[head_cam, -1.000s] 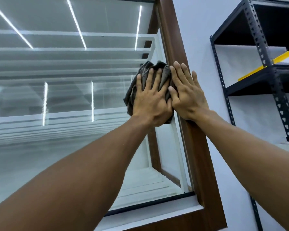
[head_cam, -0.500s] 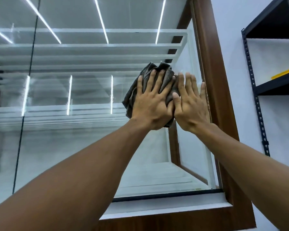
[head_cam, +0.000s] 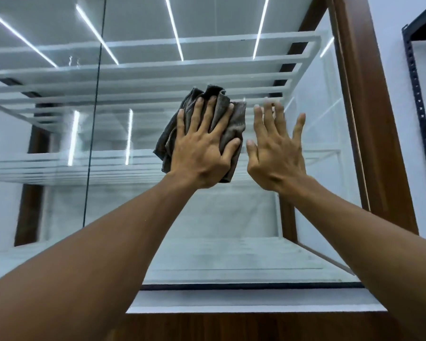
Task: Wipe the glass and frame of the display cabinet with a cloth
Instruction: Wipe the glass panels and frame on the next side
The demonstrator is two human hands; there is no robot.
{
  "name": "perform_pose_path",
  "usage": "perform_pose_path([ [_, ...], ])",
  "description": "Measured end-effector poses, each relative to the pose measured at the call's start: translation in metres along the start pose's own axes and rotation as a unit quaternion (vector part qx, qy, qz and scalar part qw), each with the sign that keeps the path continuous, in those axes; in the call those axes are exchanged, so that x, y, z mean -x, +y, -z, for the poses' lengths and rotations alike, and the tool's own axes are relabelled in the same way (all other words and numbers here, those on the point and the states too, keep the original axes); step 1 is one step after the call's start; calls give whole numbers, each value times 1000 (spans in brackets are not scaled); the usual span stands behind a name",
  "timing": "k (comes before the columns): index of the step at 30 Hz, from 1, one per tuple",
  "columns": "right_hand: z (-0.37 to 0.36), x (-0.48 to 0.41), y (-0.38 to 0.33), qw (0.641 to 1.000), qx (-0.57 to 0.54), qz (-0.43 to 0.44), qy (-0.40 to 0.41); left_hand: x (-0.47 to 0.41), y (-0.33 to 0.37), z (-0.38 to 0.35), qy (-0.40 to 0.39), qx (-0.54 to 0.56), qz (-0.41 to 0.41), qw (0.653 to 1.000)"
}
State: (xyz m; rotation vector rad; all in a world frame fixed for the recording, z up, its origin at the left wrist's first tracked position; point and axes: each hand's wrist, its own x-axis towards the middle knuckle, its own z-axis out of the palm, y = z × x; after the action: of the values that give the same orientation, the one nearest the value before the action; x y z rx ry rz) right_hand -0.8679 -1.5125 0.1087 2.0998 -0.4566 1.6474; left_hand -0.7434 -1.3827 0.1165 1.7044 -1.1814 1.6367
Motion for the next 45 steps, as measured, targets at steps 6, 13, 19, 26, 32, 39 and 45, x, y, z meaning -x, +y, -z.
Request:
perform_pose_path([
  [6,-17,-12,-72,998,9,57,2,27,-61,15,4,-10,36,999],
  [13,-25,-17,-103,998,24,50,-1,51,-122,31,6,-7,95,995],
  [19,-34,-12,-145,995,24,96,-8,71,-158,39,7,-12,122,992],
  [26,-50,-9,-174,992,26,127,3,96,-175,44,34,21,170,985],
  [32,-46,2,-152,989,3,149,6,118,-145,36,26,20,256,966],
  [39,-45,19,-132,988,3,153,27,105,-115,27,15,14,211,977],
  [45,-36,31,-78,994,3,95,52,93,-88,20,-5,-8,51,999],
])
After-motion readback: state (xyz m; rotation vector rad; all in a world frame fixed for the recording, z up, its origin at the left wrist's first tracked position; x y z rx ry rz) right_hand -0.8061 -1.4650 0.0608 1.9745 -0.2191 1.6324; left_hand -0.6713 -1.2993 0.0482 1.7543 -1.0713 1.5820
